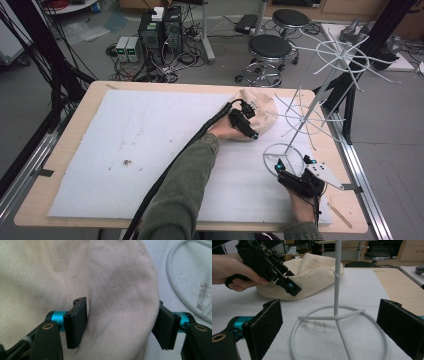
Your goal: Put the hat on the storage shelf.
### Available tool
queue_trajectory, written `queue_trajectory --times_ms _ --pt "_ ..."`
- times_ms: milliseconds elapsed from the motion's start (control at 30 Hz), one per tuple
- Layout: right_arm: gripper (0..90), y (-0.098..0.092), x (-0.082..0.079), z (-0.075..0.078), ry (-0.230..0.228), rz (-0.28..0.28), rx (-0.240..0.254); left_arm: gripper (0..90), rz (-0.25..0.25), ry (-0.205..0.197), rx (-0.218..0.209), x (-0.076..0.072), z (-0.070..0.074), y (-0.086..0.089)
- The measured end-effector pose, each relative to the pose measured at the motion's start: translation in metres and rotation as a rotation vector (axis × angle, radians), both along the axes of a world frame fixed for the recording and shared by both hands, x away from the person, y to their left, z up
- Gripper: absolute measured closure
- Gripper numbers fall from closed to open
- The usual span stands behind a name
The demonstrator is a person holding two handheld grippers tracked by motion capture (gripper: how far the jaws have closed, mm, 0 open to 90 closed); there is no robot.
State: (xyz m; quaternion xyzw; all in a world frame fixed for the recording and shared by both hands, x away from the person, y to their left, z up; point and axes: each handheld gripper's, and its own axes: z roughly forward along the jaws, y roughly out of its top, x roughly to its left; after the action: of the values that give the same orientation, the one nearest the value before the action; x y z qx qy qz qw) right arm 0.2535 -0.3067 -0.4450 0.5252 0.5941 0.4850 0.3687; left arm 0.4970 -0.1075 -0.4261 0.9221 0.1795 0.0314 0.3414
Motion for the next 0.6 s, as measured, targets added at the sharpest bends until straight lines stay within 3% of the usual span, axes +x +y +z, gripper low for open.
queue_trajectory --times_ms 200,400,600 --pt "5.6 0.0004 0.001 -0.0006 0.01 0.002 0.0 44.8 -0.018 -0.031 0.001 -0.0028 -0.0005 -0.0023" --pt "5.6 -0.0004 0.0007 0.0001 0.001 -0.014 0.003 63.8 -0.051 -0.066 0.012 -0.0066 0.0015 -0.0043" --pt "5.6 -0.0029 -0.0006 0.0013 -0.014 -0.025 -0.003 74.7 -0.044 -0.093 -0.026 -0.0057 0.0062 0.0024"
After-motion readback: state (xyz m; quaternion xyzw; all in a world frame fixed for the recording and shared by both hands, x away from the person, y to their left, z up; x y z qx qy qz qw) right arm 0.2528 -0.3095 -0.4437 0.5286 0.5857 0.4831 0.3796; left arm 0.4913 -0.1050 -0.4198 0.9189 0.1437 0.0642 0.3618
